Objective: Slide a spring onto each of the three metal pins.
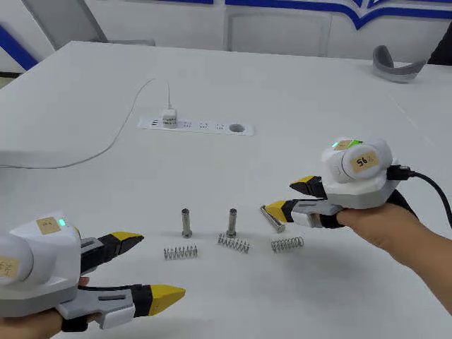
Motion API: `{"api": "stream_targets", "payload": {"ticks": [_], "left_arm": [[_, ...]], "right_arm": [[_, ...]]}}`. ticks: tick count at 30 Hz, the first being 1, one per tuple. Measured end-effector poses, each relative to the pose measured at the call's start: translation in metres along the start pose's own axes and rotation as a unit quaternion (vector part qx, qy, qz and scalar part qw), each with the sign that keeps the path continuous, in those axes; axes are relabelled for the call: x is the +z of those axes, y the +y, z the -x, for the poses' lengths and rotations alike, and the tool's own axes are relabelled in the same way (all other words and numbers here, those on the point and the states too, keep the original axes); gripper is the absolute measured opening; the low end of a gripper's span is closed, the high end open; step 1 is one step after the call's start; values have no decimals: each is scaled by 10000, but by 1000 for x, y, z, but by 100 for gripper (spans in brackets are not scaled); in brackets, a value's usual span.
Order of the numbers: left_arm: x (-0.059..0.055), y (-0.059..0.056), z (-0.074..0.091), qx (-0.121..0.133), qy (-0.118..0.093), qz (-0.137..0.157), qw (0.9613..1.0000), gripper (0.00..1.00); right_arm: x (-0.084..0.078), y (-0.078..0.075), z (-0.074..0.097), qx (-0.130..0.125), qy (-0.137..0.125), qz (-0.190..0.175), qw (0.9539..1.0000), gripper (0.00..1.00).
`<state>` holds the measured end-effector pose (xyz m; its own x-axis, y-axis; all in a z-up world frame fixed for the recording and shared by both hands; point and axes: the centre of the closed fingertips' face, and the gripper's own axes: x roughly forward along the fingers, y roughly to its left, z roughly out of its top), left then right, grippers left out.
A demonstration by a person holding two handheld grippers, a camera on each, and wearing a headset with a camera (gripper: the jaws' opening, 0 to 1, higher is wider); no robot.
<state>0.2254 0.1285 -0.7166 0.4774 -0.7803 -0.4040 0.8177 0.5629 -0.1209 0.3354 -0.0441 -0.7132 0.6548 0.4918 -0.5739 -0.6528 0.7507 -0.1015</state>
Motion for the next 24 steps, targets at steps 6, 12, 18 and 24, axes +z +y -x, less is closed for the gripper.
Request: {"api": "stream_targets", "payload": {"ticks": [6,12,18,24], "left_arm": [[-1,2,0,7,19,-6,10000,71],[-2,3,0,10,36,-14,10000,71],[-1,3,0,32,24,-7,10000,71],[-1,2,0,36,23,7,10000,70]], "right_arm": [[-3,2,-13,-20,174,-46,9998,33],[-10,5,-25,-13,432,-75,9990,29],[-15,5,-34,-53,561,-153,9983,25],[-21,5,-38,-54,680,-299,9972,22]]}}
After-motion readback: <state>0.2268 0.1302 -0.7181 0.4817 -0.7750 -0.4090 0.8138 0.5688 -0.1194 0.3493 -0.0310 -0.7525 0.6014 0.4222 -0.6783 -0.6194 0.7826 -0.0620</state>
